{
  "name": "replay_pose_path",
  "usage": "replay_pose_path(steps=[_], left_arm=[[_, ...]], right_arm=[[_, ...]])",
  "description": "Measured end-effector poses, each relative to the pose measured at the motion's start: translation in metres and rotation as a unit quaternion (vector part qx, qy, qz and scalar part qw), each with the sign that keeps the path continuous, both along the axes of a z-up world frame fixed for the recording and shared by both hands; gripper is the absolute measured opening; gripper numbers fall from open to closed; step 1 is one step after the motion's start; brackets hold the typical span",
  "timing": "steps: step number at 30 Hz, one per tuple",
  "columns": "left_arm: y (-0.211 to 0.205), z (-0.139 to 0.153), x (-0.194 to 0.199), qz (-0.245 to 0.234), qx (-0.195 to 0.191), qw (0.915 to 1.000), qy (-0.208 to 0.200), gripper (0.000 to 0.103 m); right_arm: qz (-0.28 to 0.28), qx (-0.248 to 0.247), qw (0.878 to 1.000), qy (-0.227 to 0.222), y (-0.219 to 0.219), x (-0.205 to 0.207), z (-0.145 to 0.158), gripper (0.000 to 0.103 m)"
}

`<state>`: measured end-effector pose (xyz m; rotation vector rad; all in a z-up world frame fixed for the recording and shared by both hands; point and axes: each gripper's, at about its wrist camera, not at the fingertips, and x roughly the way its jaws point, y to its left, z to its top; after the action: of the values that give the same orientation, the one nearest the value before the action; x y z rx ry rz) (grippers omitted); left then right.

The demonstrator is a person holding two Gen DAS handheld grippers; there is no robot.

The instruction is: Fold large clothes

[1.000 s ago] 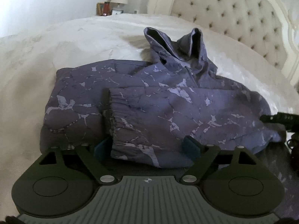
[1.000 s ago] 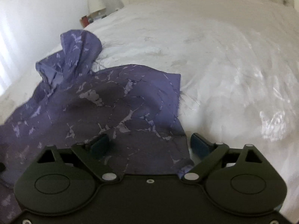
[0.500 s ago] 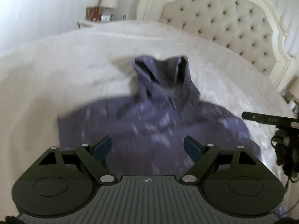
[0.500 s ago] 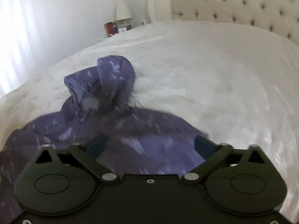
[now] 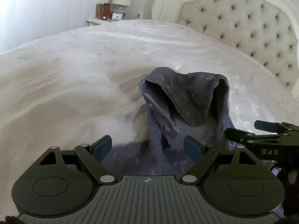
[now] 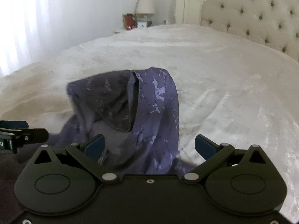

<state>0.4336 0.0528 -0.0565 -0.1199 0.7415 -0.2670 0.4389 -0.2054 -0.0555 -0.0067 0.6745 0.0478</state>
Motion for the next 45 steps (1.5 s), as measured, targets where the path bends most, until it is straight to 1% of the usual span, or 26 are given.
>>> replay_pose_path(steps=[3, 5, 6, 7, 8, 9, 11, 13, 14, 16, 17, 18, 21, 23, 26, 28, 30, 32, 34, 36, 39, 41, 43, 45], left_arm=[[-0.011, -0.003, 0.013, -0.013, 0.000, 0.9998, -0.014, 0.084], [-0.020, -0.006, 0.023, -0.018, 0.007, 0.9997, -0.018, 0.084], [-0.025, -0.008, 0.029, -0.018, 0.013, 0.9996, -0.015, 0.084], [-0.030, -0.011, 0.036, -0.019, 0.021, 0.9996, -0.009, 0.084], [-0.032, -0.013, 0.041, -0.017, 0.031, 0.9994, -0.006, 0.084], [-0.032, -0.015, 0.046, -0.012, 0.041, 0.9991, -0.006, 0.084], [-0.024, -0.017, 0.052, 0.011, 0.041, 0.9990, -0.011, 0.083], [-0.005, -0.019, 0.054, 0.046, 0.018, 0.9987, -0.010, 0.083], [0.005, -0.021, 0.055, 0.061, 0.005, 0.9981, -0.006, 0.083], [0.022, -0.030, 0.056, 0.079, -0.011, 0.9967, 0.013, 0.085], [0.028, -0.034, 0.054, 0.080, -0.017, 0.9965, 0.018, 0.085], [0.032, -0.038, 0.052, 0.081, -0.016, 0.9963, 0.022, 0.085], [0.038, -0.048, 0.050, 0.081, 0.006, 0.9961, 0.035, 0.085], [0.045, -0.047, 0.047, 0.083, -0.004, 0.9959, 0.037, 0.085], [0.048, -0.040, 0.041, 0.083, -0.002, 0.9958, 0.038, 0.085], [0.052, -0.030, 0.034, 0.080, -0.002, 0.9963, 0.029, 0.084], [0.058, -0.017, 0.020, 0.077, -0.006, 0.9969, 0.011, 0.084], [0.062, -0.004, 0.003, 0.066, -0.019, 0.9976, -0.008, 0.084], [0.061, 0.009, -0.012, 0.054, -0.026, 0.9977, -0.031, 0.084], [0.050, 0.020, -0.017, 0.036, -0.030, 0.9977, -0.050, 0.084], [0.023, 0.032, -0.007, 0.004, -0.033, 0.9973, -0.065, 0.084], [0.006, 0.031, 0.005, -0.006, -0.026, 0.9974, -0.066, 0.084], [-0.003, 0.024, 0.020, -0.001, -0.031, 0.9981, -0.053, 0.084], [-0.001, 0.012, 0.035, 0.017, -0.050, 0.9982, -0.031, 0.084]], right_arm=[[-0.009, -0.007, 1.000, 0.012, -0.001, 0.016, -0.009, 0.100], [-0.016, -0.008, 1.000, 0.018, -0.005, 0.023, -0.014, 0.099], [-0.018, -0.009, 1.000, 0.022, -0.008, 0.026, -0.016, 0.096], [-0.018, -0.007, 1.000, 0.024, -0.012, 0.029, -0.018, 0.092], [-0.018, -0.003, 1.000, 0.024, -0.017, 0.033, -0.019, 0.085], [-0.026, 0.002, 0.999, 0.020, -0.026, 0.034, -0.017, 0.084], [-0.067, 0.019, 0.998, 0.004, -0.051, 0.031, -0.015, 0.084], [-0.108, 0.053, 0.993, -0.007, -0.084, 0.024, -0.017, 0.084], [-0.114, 0.079, 0.990, -0.005, -0.100, 0.020, -0.020, 0.085], [-0.105, 0.124, 0.987, 0.012, -0.123, 0.016, -0.033, 0.084], [-0.105, 0.135, 0.985, 0.021, -0.128, 0.015, -0.039, 0.084], [-0.107, 0.144, 0.983, 0.031, -0.131, 0.014, -0.047, 0.084], [-0.108, 0.159, 0.980, 0.059, -0.132, 0.016, -0.068, 0.085], [-0.106, 0.157, 0.980, 0.057, -0.130, 0.015, -0.070, 0.086], [-0.090, 0.160, 0.981, 0.053, -0.132, 0.009, -0.061, 0.085], [-0.078, 0.170, 0.981, 0.046, -0.138, 0.002, -0.050, 0.086], [-0.050, 0.179, 0.982, 0.043, -0.146, -0.007, -0.040, 0.086], [-0.021, 0.172, 0.984, 0.038, -0.148, -0.020, -0.028, 0.087], [0.010, 0.173, 0.985, 0.021, -0.150, -0.033, -0.013, 0.087], [0.027, 0.180, 0.983, -0.003, -0.151, -0.037, 0.000, 0.088], [0.036, 0.190, 0.981, -0.028, -0.141, -0.022, 0.020, 0.088], [0.035, 0.186, 0.981, -0.033, -0.129, -0.003, 0.029, 0.088], [0.034, 0.175, 0.983, -0.036, -0.117, 0.015, 0.034, 0.088], [0.028, 0.166, 0.985, -0.030, -0.106, 0.035, 0.034, 0.088]])
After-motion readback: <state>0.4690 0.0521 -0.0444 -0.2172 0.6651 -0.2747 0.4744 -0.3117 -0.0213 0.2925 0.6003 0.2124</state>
